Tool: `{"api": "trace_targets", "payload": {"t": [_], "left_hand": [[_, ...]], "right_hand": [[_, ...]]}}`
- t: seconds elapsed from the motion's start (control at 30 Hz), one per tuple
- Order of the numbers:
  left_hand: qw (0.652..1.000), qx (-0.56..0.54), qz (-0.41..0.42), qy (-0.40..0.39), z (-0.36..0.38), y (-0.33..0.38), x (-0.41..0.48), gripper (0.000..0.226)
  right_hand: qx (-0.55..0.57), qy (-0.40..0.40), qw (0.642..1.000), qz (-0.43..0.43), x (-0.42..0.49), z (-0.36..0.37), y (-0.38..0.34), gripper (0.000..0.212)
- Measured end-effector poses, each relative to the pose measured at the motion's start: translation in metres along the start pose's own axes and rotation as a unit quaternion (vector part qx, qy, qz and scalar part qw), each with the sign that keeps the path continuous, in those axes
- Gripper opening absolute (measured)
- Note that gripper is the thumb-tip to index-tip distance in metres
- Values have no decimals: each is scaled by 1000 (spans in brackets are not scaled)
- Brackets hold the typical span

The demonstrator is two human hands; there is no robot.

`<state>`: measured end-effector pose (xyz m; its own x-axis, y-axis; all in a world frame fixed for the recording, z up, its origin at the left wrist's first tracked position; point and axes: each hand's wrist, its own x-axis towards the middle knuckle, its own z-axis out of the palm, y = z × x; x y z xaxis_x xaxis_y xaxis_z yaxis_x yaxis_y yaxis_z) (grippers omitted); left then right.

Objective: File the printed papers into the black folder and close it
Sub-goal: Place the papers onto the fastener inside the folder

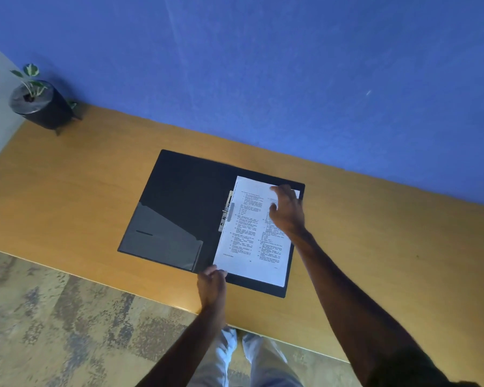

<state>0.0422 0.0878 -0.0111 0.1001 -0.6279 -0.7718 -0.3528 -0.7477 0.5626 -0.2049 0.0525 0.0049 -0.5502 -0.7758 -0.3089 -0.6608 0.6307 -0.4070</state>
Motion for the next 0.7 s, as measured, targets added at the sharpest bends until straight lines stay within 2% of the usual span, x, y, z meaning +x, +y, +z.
{"api": "trace_targets", "payload": {"t": [0.1, 0.2, 0.33, 0.47, 0.57, 0.63, 0.7], "left_hand": [[985, 92, 145, 12, -5, 15, 9, 37], [946, 192, 262, -6, -7, 30, 23, 43], [888, 300, 343, -57, 0, 47, 44, 49], [859, 346, 369, -70, 4, 60, 57, 58], [878, 332, 339, -68, 4, 65, 61, 57], [898, 306, 312, -57, 2, 62, 62, 53], [914, 283, 286, -45, -3, 55, 62, 48]], "right_hand": [[20, -16, 1000, 1, -32, 19, -5, 61], [24, -30, 999, 1, -57, 35, -11, 65], [-16, -47, 999, -6, -73, 48, -14, 69], [-37, -53, 998, -9, -80, 54, -16, 72], [-34, -48, 998, 3, -83, 57, -19, 70], [21, 15, 997, 69, -89, 58, -19, 63], [105, 115, 971, 181, -98, 57, -13, 52]]}}
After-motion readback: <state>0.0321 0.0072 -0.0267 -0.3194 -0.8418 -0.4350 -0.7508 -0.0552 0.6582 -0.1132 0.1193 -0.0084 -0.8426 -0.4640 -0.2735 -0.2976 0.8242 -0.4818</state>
